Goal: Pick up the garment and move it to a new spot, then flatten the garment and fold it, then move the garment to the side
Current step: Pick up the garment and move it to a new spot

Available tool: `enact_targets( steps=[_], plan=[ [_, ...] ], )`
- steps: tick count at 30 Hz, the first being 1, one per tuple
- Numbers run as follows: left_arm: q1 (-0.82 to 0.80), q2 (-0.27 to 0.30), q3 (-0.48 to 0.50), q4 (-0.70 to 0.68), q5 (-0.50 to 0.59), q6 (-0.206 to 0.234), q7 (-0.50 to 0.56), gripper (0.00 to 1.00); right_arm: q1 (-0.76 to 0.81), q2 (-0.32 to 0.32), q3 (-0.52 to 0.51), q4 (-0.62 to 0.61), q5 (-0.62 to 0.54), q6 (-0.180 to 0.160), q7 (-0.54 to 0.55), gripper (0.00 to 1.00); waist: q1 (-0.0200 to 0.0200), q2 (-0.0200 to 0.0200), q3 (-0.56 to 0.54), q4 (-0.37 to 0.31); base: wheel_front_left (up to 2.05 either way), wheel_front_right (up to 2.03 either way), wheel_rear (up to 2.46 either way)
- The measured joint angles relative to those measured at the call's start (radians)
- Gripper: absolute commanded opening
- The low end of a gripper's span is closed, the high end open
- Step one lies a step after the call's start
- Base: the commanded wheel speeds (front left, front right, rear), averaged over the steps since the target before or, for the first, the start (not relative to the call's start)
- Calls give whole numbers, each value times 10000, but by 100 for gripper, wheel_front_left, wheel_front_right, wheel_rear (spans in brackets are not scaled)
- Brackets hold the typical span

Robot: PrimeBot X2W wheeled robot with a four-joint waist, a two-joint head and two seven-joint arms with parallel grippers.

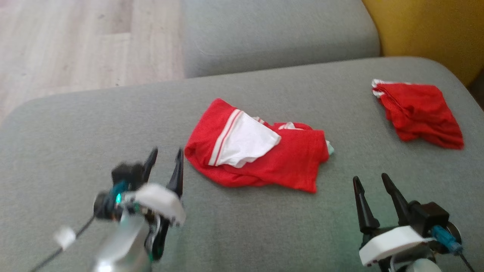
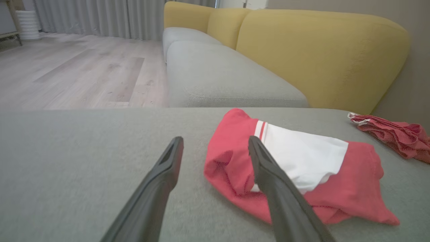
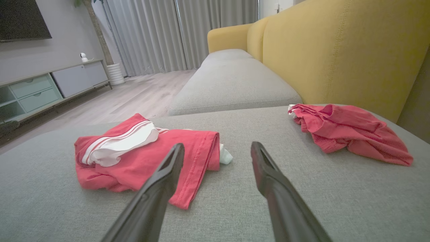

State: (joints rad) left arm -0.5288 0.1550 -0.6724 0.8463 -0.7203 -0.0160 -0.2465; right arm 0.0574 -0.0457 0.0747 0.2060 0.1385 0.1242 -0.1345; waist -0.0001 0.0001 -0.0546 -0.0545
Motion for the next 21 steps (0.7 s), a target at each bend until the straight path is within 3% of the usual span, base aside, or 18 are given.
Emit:
enact_targets(
  steps=[12, 21],
  plan=[
    [4178, 571, 1609, -3939, 443, 1323, -27, 100, 812, 8, -161, -128, -242, 0, 115, 100, -1, 0, -532, 685, 0, 0, 0],
    [6132, 725, 2257, -5363, 1066, 1923, -27, 100, 1110, 8, -125, -65, 42, 0, 100, 100, 0, 0, -678, 817, 0, 0, 0]
  ],
)
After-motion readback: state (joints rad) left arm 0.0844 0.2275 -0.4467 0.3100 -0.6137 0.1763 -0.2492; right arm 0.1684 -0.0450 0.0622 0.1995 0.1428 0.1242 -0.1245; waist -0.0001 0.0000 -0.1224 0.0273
